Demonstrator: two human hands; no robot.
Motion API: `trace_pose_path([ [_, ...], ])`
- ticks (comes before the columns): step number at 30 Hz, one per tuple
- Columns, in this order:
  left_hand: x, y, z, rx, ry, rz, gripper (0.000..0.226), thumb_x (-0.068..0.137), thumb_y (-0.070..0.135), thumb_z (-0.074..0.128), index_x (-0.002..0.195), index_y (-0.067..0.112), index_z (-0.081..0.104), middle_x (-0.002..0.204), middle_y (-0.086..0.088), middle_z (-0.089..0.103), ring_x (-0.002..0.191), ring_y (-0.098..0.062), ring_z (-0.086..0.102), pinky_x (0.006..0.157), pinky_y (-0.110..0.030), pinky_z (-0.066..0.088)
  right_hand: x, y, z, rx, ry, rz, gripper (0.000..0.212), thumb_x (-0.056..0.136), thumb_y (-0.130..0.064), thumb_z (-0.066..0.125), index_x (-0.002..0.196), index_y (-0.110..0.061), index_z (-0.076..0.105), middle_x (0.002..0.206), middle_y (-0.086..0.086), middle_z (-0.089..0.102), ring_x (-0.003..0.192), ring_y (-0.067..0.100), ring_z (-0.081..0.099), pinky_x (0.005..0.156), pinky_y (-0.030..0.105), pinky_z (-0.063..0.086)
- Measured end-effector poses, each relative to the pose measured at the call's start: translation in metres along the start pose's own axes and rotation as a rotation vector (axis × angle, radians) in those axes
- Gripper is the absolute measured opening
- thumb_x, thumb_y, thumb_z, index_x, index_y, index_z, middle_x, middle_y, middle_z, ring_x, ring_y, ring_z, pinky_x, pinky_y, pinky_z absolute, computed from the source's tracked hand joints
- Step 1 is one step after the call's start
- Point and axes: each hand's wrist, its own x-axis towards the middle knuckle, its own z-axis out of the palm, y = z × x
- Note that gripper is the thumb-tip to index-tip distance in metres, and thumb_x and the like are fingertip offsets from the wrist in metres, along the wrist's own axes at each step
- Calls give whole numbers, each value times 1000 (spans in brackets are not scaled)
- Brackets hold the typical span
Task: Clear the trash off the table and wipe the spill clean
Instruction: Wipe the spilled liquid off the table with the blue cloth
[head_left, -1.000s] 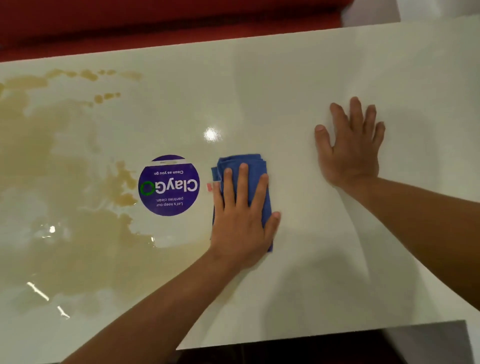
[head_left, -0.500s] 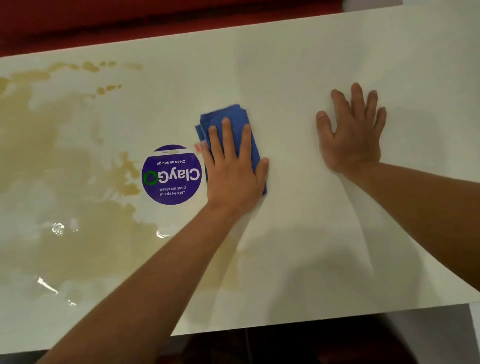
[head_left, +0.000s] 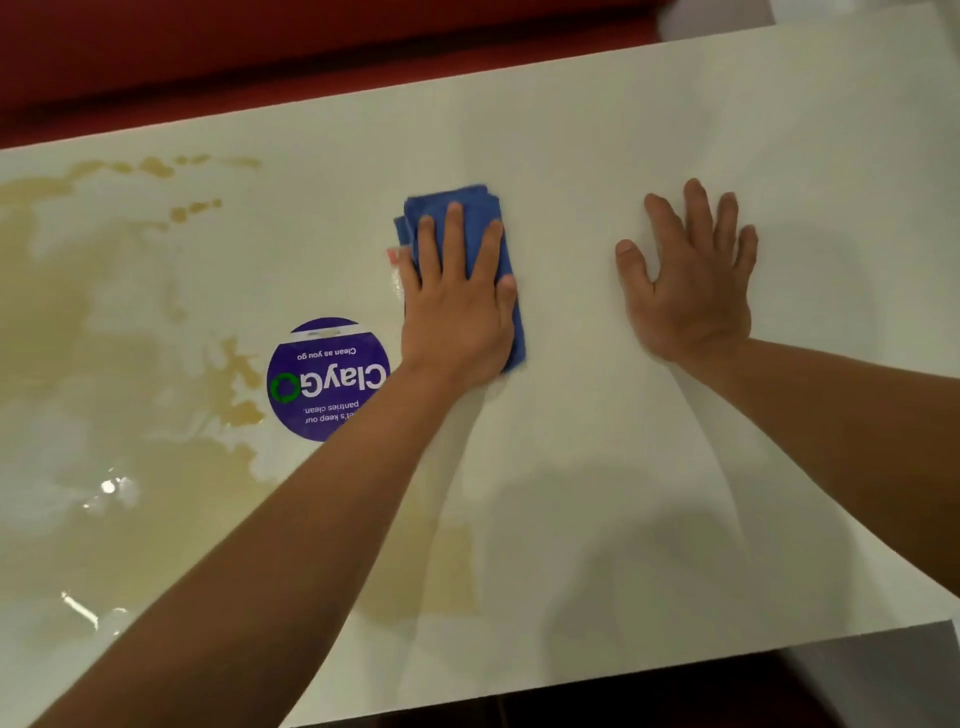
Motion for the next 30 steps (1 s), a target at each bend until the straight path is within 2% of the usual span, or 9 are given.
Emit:
trace_pose_path([
  [3,12,8,1,15,19,-58,61,106,47,17,163,24,11,170,-12,-4,156,-36,-7,125,-57,-1,0,1,0,2,5,-3,61,102,-58,28,156,-31,28,170,4,12,157,36,2,125,58,3],
  [7,1,11,-2,11,13,-38,62,108,46,17,163,19,10,170,-13,-5,156,-36,-8,125,-56,1,-2,0,-1,-4,3,-8,61,102,-58,26,157,-30,29,170,7,13,156,38,4,125,59,4],
  [14,-55,44,12,24,-13,-23,63,107,43,18,163,16,10,169,-17,-3,155,-40,-6,125,-56,-1,-8,-1,0,25,54,-12,58,105,-52,29,156,-27,36,169,10,19,155,39,9,125,58,6],
  [21,-126,56,14,-17,-168,130,65,107,40,21,163,15,0,167,-16,-17,153,-40,-19,124,-57,-6,-55,-6,4,118,33,2,59,104,-45,40,155,-16,40,167,15,23,155,36,15,125,54,11],
  [24,-156,42,3,-64,-291,243,66,108,38,26,162,16,-6,165,-13,-26,150,-37,-29,124,-56,-9,-104,-24,4,218,-72,79,57,105,-42,43,156,-17,38,170,9,15,157,30,6,127,47,1],
  [26,-174,23,-11,-161,-375,332,66,108,35,31,163,15,1,167,-10,-22,150,-31,-31,124,-53,-9,-144,-44,2,345,-103,136,60,103,-47,38,155,-17,38,170,5,14,158,24,3,127,43,-4],
  [27,-184,11,-18,-220,-400,366,64,107,33,34,163,15,8,169,-8,-16,151,-28,-29,125,-51,-8,-165,-57,-1,415,-110,163,63,101,-49,38,156,-17,36,170,4,16,158,22,4,128,42,-2],
  [30,-214,-32,-41,-240,-360,414,60,103,30,41,159,16,27,170,-6,3,156,-30,-14,126,-48,-4,-209,-95,-7,608,-130,205,73,102,-48,52,161,-22,17,166,-4,23,153,17,21,125,40,21],
])
